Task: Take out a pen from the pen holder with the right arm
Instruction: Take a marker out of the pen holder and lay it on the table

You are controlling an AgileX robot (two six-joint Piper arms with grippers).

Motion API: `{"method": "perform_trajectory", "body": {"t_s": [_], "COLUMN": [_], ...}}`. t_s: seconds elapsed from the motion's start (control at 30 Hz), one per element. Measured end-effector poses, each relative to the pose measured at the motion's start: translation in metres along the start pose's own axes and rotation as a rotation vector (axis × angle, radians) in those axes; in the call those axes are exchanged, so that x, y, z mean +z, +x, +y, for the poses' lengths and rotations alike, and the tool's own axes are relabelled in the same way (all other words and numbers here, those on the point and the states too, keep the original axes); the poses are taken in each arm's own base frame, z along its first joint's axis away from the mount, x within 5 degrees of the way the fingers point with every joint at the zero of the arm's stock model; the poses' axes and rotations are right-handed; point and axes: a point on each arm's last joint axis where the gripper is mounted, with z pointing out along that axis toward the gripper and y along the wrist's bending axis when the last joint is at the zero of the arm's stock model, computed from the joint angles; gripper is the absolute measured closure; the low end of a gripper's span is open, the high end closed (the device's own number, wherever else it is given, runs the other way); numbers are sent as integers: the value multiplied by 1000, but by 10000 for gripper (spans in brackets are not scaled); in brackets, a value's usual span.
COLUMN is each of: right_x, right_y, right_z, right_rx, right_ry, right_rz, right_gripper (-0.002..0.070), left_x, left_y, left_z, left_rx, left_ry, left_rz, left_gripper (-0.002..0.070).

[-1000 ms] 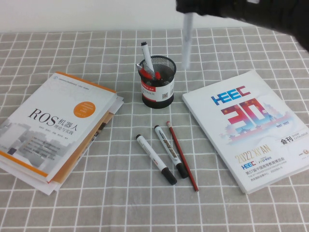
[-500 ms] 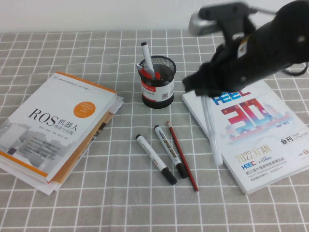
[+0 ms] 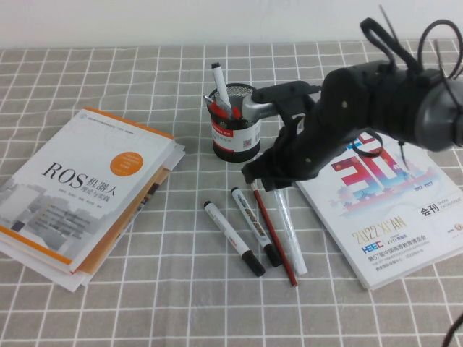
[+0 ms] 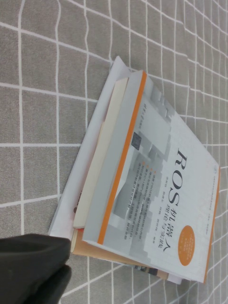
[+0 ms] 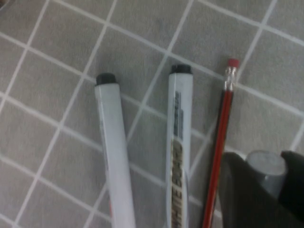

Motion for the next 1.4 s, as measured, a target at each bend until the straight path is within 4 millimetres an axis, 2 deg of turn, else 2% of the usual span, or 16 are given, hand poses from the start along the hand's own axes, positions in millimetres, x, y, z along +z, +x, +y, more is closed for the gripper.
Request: {"method": "perform_trajectory", "body": {"t_s": [0.2, 0.4, 0.8, 1.1, 1.3, 1.4], "right_x": [18, 33, 41, 59, 60, 60], "right_y": [-15, -16, -14, -10, -11, -12], "right_z": [0, -3, -11, -13, -13, -12], "right_rx": [-10, -6, 12, 33, 39, 41], "right_ry": [4, 11, 17, 9, 4, 2], "right_rz": [-13, 4, 17, 38, 25, 13], "right_gripper": [572, 572, 572, 573, 573, 549], "left_x": [0, 0, 0, 0, 0, 0], "left_y": [0, 0, 0, 0, 0, 0], "left_z": [0, 0, 0, 0, 0, 0], "left_rx": [0, 0, 0, 0, 0, 0], "left_ry": [0, 0, 0, 0, 0, 0], "left_rz": [0, 0, 0, 0, 0, 0], "left_gripper": [678, 678, 678, 678, 678, 678]}}
